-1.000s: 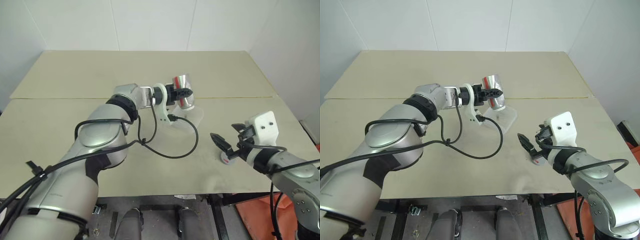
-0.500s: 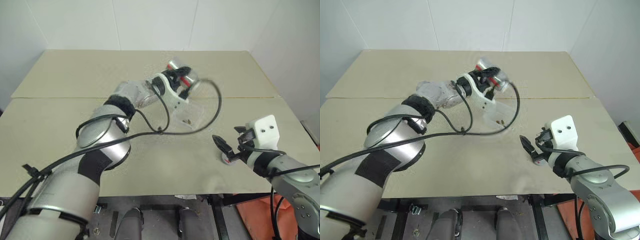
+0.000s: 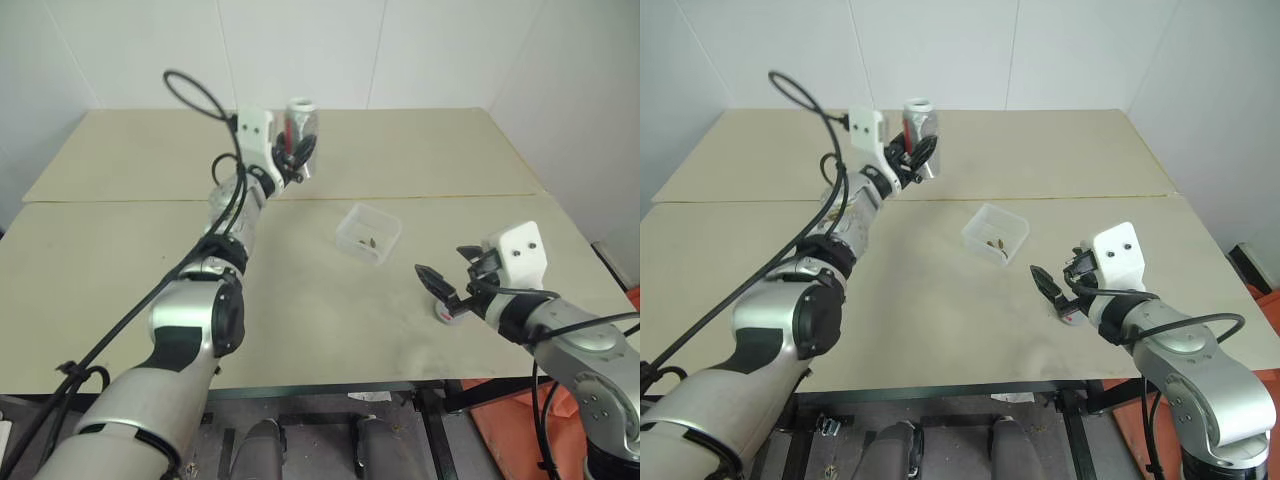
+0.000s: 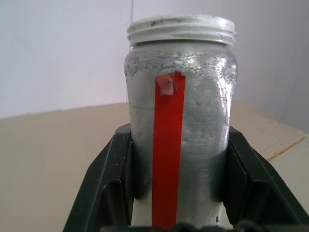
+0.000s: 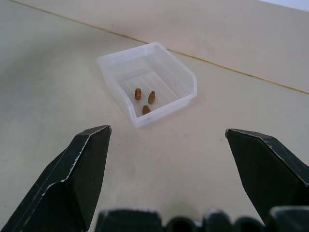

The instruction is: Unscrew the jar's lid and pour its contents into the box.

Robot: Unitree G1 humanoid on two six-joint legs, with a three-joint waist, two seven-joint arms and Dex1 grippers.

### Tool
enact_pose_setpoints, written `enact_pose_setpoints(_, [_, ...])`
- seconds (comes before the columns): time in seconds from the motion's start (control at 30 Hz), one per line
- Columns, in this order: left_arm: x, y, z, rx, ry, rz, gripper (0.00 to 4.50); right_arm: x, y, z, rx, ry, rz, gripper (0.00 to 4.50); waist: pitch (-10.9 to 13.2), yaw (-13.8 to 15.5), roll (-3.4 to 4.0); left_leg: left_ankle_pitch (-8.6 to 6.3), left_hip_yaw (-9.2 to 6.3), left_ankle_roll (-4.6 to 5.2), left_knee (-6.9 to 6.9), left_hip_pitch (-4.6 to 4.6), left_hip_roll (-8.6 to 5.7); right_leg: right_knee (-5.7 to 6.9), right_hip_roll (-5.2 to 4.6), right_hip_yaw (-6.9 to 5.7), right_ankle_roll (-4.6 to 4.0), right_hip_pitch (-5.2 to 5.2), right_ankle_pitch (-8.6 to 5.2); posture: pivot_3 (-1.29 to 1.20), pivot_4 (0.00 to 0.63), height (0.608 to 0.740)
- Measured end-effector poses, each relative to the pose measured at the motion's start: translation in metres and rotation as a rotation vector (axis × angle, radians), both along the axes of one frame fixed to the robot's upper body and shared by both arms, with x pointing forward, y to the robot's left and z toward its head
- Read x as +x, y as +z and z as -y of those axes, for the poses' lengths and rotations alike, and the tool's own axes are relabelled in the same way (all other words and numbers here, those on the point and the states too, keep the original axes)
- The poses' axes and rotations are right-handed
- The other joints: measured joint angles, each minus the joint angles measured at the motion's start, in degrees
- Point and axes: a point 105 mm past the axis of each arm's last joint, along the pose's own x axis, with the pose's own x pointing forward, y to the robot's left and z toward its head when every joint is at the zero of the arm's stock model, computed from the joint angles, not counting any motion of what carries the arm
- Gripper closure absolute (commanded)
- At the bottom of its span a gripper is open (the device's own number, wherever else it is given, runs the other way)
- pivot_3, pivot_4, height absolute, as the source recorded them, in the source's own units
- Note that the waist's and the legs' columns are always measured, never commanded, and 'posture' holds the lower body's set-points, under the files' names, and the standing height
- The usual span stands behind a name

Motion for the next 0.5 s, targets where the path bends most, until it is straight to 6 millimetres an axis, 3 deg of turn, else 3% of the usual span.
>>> enact_pose_setpoints(0.13, [-0.017,-0.065,-0.022,0.043,0.048,-0.094,2.53,0.002,-0.003,-0.003,-0.001,0.007,-0.01,0.03,-0.01,-0.16,0.01,0.0,0.0,0.0,-0.03,0.02,0.01,0.0,0.02,0.02,-0.31,-0.01,0.19,0.0,0.15,0.74])
enact_pose_setpoints(0.2, [-0.027,-0.087,-0.026,0.07,0.061,-0.111,2.53,0.002,-0.004,-0.004,0.002,0.017,-0.01,0.03,-0.01,0.05,0.01,0.0,0.0,0.01,-0.01,-0.01,0.01,-0.02,0.02,0.03,-0.39,-0.01,0.24,0.0,0.15,0.74])
enact_pose_setpoints(0.5, [-0.047,-0.096,-0.032,0.097,0.137,-0.033,2.53,0.003,-0.005,-0.008,0.0,0.045,-0.008,0.03,-0.06,0.3,-0.01,0.01,0.0,0.01,0.04,0.11,0.01,-0.02,0.02,0.02,-0.19,0.09,0.15,0.0,0.15,0.74])
